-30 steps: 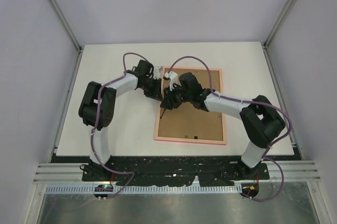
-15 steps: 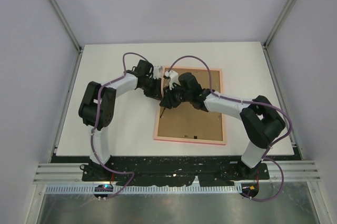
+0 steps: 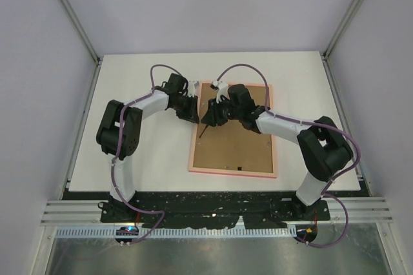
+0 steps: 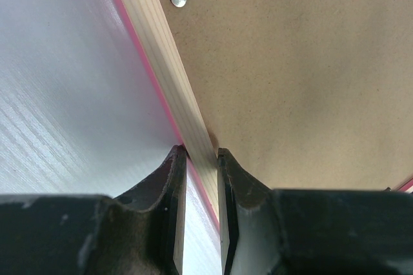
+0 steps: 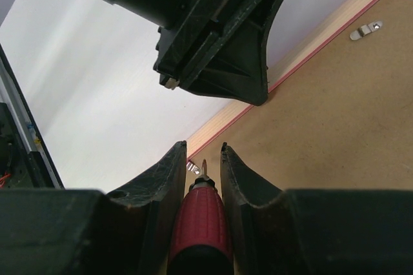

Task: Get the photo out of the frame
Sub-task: Release the photo frame item from the photo frame, then place the screwdriver at the center of the board.

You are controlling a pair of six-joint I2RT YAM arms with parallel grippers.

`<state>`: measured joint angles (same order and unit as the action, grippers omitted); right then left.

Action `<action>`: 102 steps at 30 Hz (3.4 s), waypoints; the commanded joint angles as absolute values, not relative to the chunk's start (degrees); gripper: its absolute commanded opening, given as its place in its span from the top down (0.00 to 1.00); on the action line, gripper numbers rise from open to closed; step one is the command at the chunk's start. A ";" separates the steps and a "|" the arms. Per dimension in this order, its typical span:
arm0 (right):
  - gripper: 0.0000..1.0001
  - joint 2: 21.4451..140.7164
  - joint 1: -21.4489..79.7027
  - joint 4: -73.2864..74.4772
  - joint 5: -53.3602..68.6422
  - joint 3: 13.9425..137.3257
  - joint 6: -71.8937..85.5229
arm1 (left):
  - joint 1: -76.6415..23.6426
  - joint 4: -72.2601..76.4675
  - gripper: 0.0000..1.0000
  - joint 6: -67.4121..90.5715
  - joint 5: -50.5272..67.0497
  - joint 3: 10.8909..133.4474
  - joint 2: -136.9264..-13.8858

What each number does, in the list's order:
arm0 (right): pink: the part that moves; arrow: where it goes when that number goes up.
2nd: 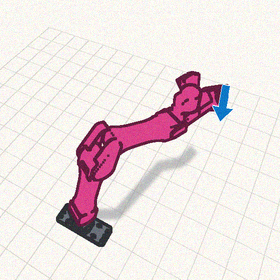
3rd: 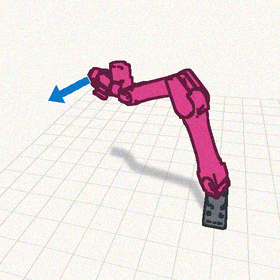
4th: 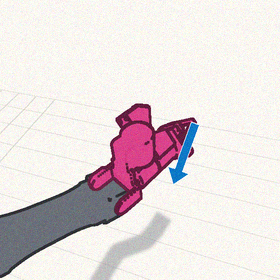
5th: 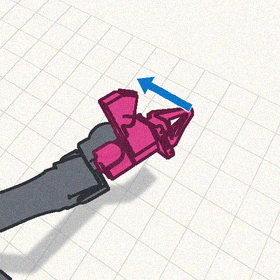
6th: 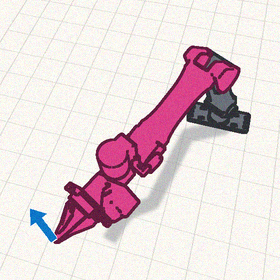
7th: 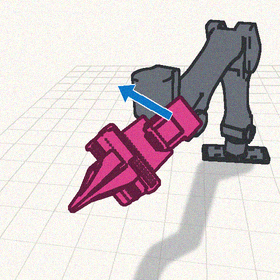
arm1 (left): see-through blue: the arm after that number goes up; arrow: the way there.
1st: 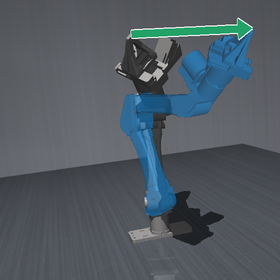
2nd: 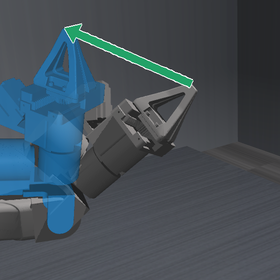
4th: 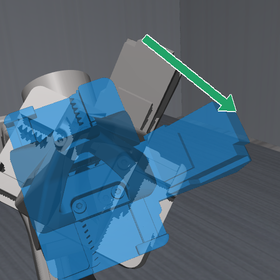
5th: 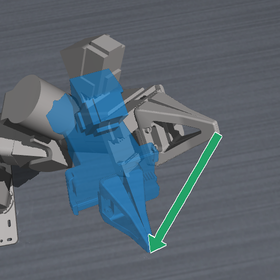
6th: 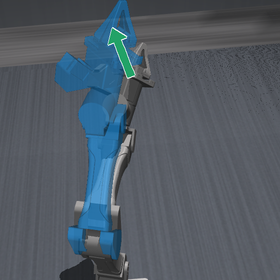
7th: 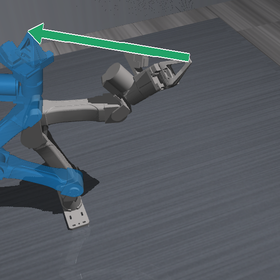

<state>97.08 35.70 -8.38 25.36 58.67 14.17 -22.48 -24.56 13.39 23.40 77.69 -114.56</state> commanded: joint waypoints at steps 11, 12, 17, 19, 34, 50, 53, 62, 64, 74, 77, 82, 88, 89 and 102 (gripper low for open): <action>0.92 100.11 38.67 -10.81 23.82 59.15 15.64 | -22.32 -25.14 0.88 12.66 21.88 76.91 -114.52; 0.92 100.11 38.67 -10.81 23.99 59.32 15.56 | -22.32 -24.70 0.88 12.66 21.80 76.47 -114.35; 0.92 100.46 38.67 -9.06 26.44 60.64 14.24 | -22.41 -25.49 0.88 12.66 21.80 77.08 -114.70; 0.92 100.90 38.76 -6.87 28.64 61.87 12.57 | -22.32 -24.26 0.88 12.66 21.53 76.03 -114.09; 0.92 104.41 43.42 13.79 32.87 72.68 -5.09 | -22.15 -24.78 0.91 13.36 20.57 76.37 -114.08; 0.92 105.82 44.47 24.96 37.70 76.02 -14.41 | -21.53 -24.44 0.94 13.62 18.90 75.68 -113.47; 0.92 105.82 44.56 25.93 37.53 76.11 -15.20 | -21.45 -25.21 0.95 13.71 18.81 76.54 -113.99; 0.92 104.33 44.56 26.02 36.39 76.90 -15.29 | -21.36 -24.26 0.95 13.62 20.47 75.68 -113.73; 0.92 102.92 44.30 25.93 36.30 76.73 -15.64 | -21.36 -23.73 0.95 13.80 20.83 75.41 -113.73; 0.92 95.28 30.10 31.80 32.79 79.18 -15.73 | -20.92 -24.00 0.96 14.85 18.81 74.80 -113.12; 0.92 94.40 21.38 37.08 31.38 81.73 -17.04 | -20.48 -22.59 0.97 15.82 18.46 73.83 -112.68; 0.92 95.62 5.32 45.94 24.35 83.75 -22.75 | -19.86 -22.07 0.98 16.78 16.62 73.04 -112.06; 0.92 106.06 -9.82 66.84 24.96 92.53 -31.01 | -18.99 -22.24 1.00 17.49 14.50 72.34 -111.45; 0.92 106.95 -10.80 68.10 25.66 92.98 -31.72 | -18.72 -22.06 1.00 17.58 14.59 72.16 -111.36; 0.92 119.70 -13.80 57.93 15.39 97.73 -22.43 | -18.20 -21.62 1.00 17.84 15.99 72.16 -111.44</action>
